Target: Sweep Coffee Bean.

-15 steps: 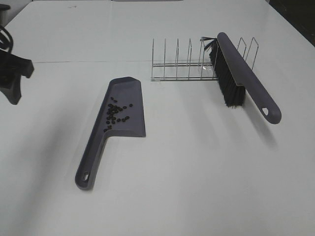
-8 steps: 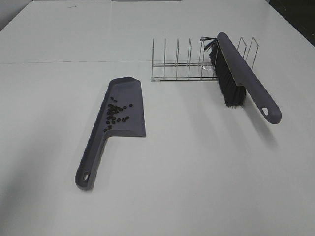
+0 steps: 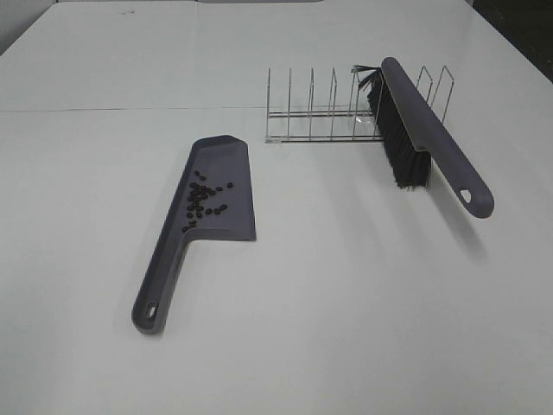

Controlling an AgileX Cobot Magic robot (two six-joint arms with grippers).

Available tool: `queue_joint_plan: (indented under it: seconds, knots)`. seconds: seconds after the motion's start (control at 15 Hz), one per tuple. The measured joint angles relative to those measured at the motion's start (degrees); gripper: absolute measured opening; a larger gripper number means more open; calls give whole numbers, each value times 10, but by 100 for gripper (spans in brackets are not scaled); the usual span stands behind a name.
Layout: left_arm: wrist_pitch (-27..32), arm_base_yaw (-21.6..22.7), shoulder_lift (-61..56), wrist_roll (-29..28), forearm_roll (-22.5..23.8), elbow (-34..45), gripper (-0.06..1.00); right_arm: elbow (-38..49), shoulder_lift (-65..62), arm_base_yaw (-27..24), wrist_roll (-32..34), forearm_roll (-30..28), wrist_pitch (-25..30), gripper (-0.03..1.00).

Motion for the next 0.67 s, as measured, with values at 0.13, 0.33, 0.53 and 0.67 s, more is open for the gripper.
queue_joint_plan:
  seconds: [0.13, 0.33, 0.53, 0.67]
  knots:
    - [-17, 0, -57, 21, -23, 11, 70, 1, -58, 0, -9, 3, -2, 78]
    - [-19, 0, -69, 24, -28, 13, 70, 8, -131, 0, -25, 13, -29, 78]
    - [-19, 0, -69, 34, -28, 13, 70, 24, -209, 1, -64, 31, -72, 77]
    - [-19, 0, -69, 34, -28, 13, 70, 30, -222, 1, -67, 31, -80, 77]
